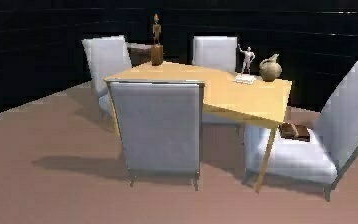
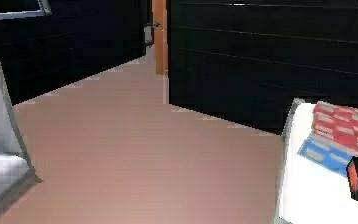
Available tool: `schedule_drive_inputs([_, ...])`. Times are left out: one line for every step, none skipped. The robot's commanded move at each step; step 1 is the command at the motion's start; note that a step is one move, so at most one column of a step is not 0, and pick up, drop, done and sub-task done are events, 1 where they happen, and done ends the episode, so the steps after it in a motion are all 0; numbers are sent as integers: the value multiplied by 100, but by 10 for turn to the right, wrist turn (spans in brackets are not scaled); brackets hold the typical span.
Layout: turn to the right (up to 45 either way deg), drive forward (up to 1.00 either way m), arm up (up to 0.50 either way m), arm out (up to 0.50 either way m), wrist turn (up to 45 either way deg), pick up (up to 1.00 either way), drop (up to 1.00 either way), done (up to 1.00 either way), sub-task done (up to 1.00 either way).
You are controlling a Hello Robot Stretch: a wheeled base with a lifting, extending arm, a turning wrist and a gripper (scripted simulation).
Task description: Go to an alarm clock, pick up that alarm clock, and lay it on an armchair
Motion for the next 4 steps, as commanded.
schedule_drive_inputs([450,0,0,0,0,0,0,0,0])
schedule_drive_inputs([450,0,0,0,0,0,0,0,0])
schedule_drive_inputs([240,0,0,0,0,0,0,0,0])
schedule_drive_inputs([0,30,0,0,0,0,0,0,0])
